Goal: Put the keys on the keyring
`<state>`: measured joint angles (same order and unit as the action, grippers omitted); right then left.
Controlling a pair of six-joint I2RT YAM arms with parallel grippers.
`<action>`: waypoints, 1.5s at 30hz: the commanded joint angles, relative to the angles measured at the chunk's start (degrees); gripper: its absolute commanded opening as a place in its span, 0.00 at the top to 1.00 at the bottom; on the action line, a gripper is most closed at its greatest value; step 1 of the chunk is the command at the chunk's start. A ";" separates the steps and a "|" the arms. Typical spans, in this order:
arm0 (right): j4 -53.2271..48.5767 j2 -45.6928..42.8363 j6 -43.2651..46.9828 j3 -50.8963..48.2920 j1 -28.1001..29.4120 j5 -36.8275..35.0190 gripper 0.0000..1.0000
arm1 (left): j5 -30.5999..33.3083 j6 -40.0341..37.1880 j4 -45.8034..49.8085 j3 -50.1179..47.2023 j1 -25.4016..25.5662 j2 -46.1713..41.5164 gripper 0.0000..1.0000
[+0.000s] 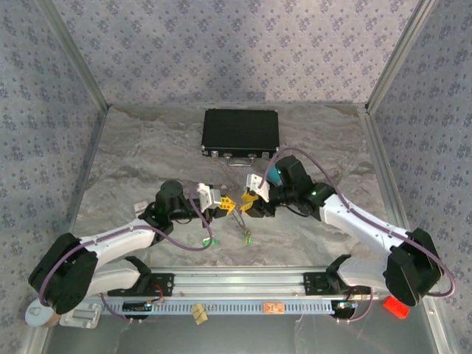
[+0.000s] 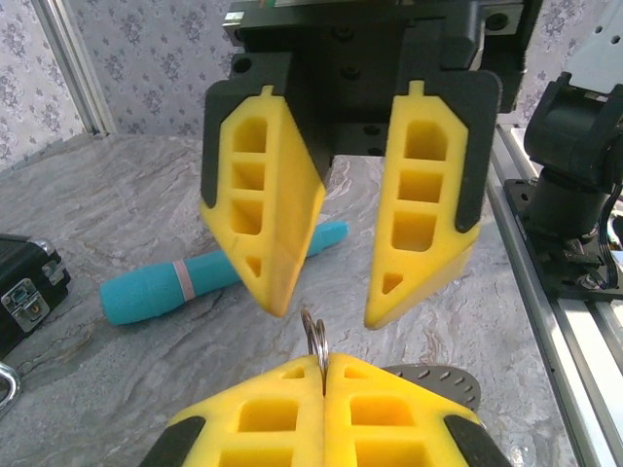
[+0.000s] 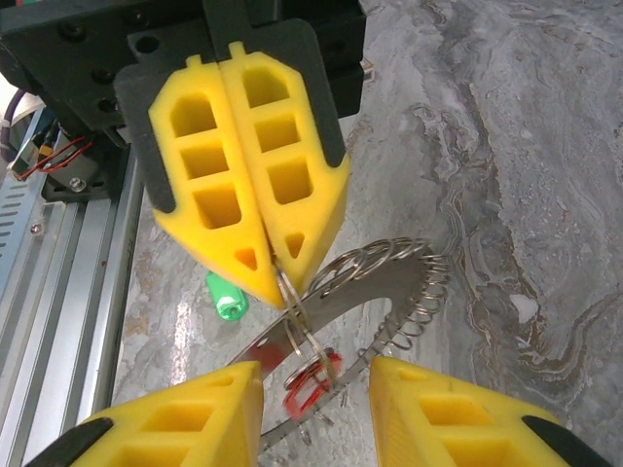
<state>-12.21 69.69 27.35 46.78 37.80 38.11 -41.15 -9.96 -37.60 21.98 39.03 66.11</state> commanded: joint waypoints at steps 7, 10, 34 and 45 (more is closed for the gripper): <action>-2.73 1.62 1.57 3.72 0.44 -0.23 0.68 | -2.97 0.81 -4.67 -0.09 0.10 0.43 1.00; -5.04 2.77 2.49 4.70 0.56 1.37 0.72 | -3.03 0.72 -4.85 0.07 0.15 0.37 1.00; -11.26 7.63 5.12 8.08 1.02 0.63 0.99 | -3.64 1.08 -5.11 0.52 0.12 0.20 1.00; -6.07 3.26 4.24 4.94 0.40 2.78 0.69 | -2.78 0.68 -5.19 0.17 0.10 0.60 1.00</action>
<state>-19.66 74.81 32.14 52.62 38.59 38.94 -42.44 -9.56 -39.27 21.93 39.03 66.54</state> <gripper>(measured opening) 0.303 0.044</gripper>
